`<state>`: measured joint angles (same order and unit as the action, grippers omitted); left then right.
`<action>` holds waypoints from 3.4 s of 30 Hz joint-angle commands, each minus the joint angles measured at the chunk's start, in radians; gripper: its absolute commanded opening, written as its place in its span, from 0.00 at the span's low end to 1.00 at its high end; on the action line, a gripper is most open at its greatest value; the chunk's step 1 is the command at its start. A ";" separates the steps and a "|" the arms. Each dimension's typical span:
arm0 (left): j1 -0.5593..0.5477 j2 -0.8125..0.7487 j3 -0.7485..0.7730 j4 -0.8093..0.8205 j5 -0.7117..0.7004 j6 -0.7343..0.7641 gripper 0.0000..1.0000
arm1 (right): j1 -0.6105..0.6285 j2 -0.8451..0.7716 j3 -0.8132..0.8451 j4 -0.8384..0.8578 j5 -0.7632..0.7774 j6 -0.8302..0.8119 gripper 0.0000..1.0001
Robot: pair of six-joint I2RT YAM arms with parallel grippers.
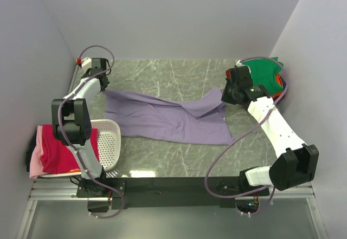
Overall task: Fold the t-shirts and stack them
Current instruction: Fold the tshirt
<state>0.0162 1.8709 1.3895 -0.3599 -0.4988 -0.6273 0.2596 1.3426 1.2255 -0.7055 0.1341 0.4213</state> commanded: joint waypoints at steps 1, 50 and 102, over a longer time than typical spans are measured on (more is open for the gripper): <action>0.004 -0.050 -0.012 0.033 -0.052 0.021 0.01 | 0.006 -0.037 0.035 -0.054 0.004 -0.009 0.00; -0.212 -0.066 -0.052 0.045 0.138 -0.048 0.30 | 0.081 0.065 -0.077 0.056 -0.077 0.016 0.61; -0.165 0.057 -0.205 0.113 0.264 -0.066 0.30 | -0.243 0.632 0.189 0.253 -0.427 -0.125 0.00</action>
<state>-0.1677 1.9324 1.2160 -0.2016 -0.2214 -0.6968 0.0231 1.9835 1.4136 -0.4511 -0.2661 0.3099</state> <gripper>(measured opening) 0.302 0.051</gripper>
